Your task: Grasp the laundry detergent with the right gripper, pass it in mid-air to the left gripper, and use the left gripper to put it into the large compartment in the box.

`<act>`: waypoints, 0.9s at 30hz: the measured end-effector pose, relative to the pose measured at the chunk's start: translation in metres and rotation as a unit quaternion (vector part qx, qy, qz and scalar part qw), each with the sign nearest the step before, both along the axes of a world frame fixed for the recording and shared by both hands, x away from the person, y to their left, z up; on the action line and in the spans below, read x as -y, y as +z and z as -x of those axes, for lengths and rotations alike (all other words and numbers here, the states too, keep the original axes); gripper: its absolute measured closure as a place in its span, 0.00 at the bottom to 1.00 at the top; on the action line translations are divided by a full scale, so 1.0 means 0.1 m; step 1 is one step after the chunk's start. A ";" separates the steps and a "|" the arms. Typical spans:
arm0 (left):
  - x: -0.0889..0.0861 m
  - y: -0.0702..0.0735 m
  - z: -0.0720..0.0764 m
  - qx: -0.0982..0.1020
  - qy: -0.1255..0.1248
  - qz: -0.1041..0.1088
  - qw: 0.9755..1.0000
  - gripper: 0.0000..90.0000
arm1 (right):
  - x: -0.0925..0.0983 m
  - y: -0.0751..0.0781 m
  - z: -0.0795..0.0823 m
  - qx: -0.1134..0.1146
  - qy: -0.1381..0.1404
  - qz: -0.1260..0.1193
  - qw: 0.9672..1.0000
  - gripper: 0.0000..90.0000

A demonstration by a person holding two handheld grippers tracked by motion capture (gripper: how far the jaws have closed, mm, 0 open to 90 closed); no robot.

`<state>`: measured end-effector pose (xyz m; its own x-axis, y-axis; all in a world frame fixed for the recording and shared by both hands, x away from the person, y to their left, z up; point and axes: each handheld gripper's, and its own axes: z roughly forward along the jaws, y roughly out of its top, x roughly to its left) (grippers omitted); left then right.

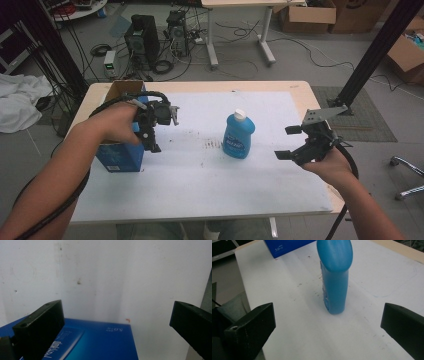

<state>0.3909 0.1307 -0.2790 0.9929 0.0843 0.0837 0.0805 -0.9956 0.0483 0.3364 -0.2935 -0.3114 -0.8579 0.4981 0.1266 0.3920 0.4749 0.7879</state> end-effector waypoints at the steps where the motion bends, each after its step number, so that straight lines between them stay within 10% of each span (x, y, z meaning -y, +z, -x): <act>1: 0.00 0.00 0.00 0.000 0.000 0.000 1.000 0.00 | 0.00 0.00 0.00 0.000 0.000 0.000 1.000 0.00; 27: 0.05 0.01 0.09 0.004 -0.008 0.006 1.000 0.00 | -0.64 -0.78 -0.57 0.021 0.021 -0.010 0.999 0.00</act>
<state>0.3823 0.1260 -0.2785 0.9935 0.0686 0.0910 0.0632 -0.9961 0.0611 0.3934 -0.2295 -0.3891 -0.8831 0.4587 0.0990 0.3378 0.4749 0.8126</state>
